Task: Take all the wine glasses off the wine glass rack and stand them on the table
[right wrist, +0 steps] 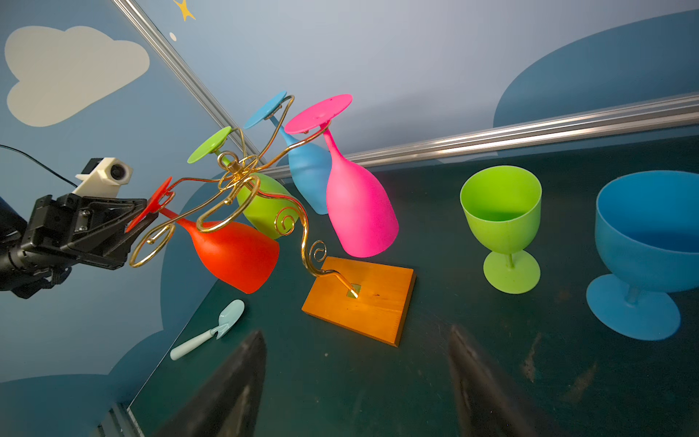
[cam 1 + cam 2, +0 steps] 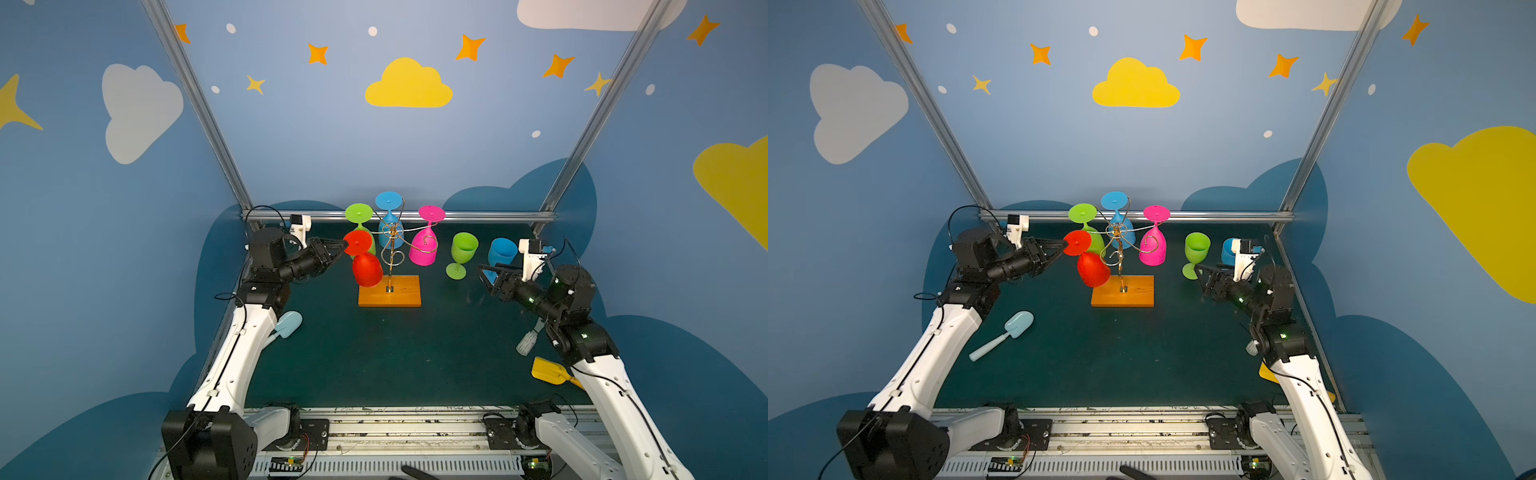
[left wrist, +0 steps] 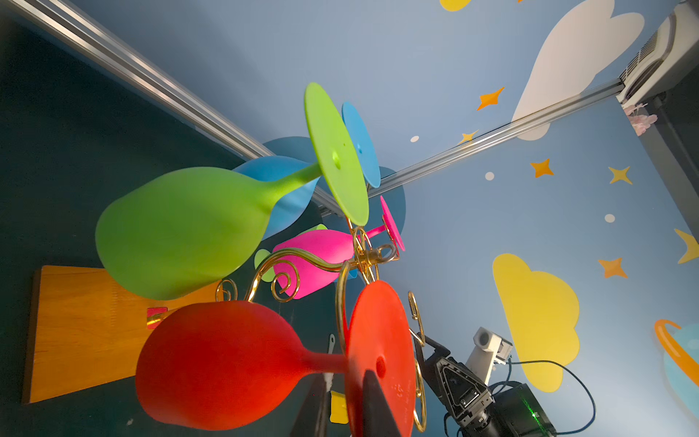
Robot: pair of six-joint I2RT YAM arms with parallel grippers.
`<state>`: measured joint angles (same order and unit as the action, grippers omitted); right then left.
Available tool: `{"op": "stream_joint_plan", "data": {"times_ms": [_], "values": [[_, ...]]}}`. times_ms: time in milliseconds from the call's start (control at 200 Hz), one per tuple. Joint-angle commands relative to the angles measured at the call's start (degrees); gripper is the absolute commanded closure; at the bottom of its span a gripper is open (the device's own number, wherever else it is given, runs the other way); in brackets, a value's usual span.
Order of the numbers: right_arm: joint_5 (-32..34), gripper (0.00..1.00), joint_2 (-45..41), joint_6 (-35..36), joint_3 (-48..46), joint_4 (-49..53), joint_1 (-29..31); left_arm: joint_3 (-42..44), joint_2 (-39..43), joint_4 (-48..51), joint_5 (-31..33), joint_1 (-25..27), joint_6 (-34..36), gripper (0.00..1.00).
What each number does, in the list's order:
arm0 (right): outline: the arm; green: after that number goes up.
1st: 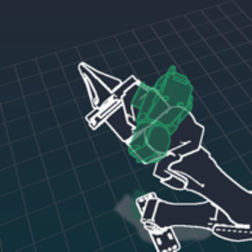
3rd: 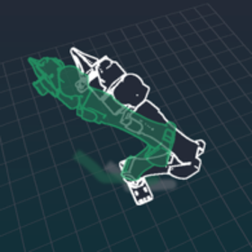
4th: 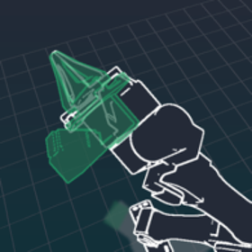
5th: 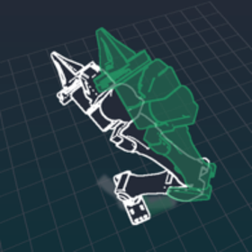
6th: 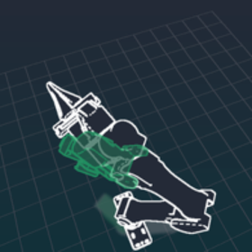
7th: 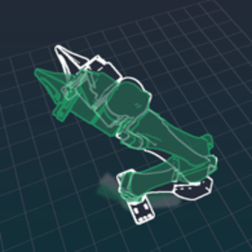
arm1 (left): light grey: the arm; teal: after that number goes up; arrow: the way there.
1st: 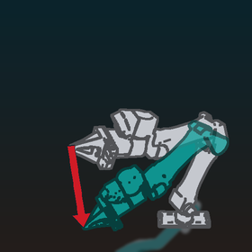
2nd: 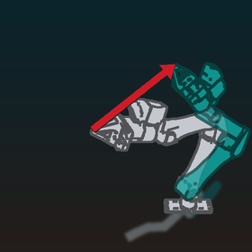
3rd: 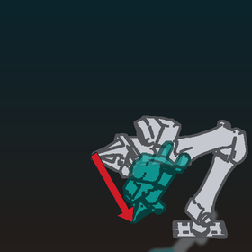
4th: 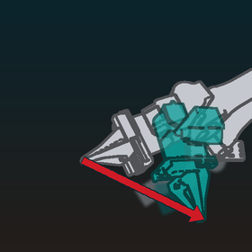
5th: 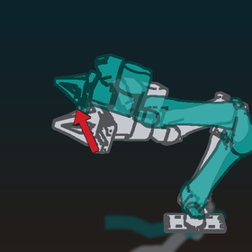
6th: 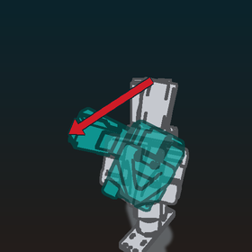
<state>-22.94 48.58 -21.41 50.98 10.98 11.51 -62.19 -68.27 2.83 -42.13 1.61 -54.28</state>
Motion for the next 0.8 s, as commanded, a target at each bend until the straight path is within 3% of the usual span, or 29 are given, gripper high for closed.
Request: {"op": "stream_joint_plan", "data": {"times_ms": [0, 235, 796], "values": [[0.4, 0.25, -1.1, 0.7, -0.7, -0.4, 0.2, -1.1, 0.9, -0.1, -0.3, -0.3, 0.1, 0.84], [0.7, 0.25, -1.1, 0.7, -0.7, -0.3, 0.2, -1.4, 1.4, -0.6, -0.8, -0.4, -0.8, 0.93], [0.6, 0.25, -1.3, 0.6, -1.1, -0.5, 0.2, -2.0, 2.4, -0.9, -1.6, -1.2, -3.2, 0.97]]}}
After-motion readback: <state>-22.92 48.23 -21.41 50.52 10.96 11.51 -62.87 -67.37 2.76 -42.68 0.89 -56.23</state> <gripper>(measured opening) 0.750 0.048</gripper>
